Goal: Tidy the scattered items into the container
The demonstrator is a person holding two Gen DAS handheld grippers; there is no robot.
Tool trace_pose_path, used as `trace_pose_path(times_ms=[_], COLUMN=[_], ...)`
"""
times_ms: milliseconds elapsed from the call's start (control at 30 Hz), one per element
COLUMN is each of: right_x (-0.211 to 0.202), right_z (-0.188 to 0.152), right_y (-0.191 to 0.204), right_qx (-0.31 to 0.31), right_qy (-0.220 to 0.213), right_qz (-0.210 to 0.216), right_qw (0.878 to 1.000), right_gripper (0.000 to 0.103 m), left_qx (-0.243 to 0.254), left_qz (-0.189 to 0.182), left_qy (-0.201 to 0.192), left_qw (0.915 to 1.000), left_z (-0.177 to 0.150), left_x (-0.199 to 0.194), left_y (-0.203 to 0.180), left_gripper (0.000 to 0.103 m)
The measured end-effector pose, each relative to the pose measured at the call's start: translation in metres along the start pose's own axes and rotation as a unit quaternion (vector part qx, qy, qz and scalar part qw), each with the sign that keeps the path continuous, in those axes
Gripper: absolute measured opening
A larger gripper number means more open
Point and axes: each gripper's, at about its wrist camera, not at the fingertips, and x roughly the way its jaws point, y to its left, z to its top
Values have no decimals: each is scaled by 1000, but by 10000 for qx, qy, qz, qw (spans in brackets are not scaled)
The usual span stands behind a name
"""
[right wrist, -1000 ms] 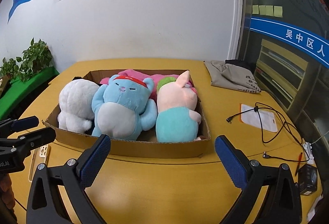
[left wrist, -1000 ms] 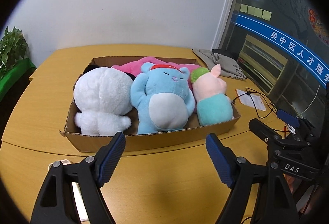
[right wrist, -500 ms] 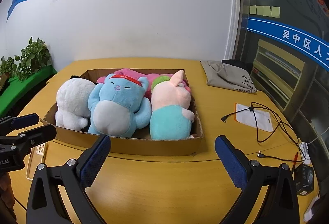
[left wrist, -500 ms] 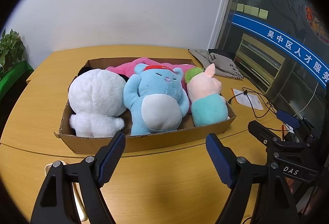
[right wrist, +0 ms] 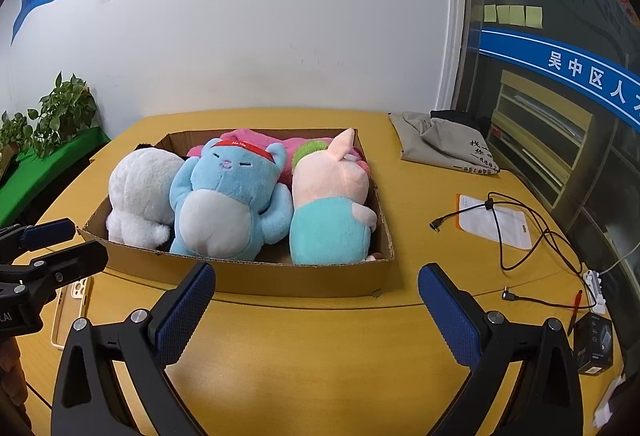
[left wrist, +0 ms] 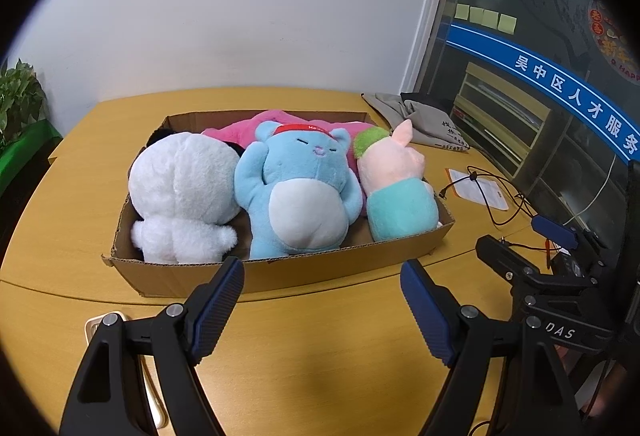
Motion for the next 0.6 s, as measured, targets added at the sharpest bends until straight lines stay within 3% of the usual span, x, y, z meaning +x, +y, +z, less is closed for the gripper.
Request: trace_pose_path(times_ms=[233,400,600], right_x=[2,7,30], right_z=[-3,-10,-46], right_y=[1,13,75], right_qx=[10,-24,-437], right_qy=[37,133,646], right_qz=[5,187,1225], right_qw=[10000,9997,9894], right_gripper=[103,103,103], left_qx=[-17,-147,-636], left_qz=[-38,-12,409], left_qy=[67,133,504], left_qw=[10000,9998,9959], left_z=[-9,-21,-52], left_x=[0,-9,-17], left_y=[12,44,118], left_gripper=[80,80,80])
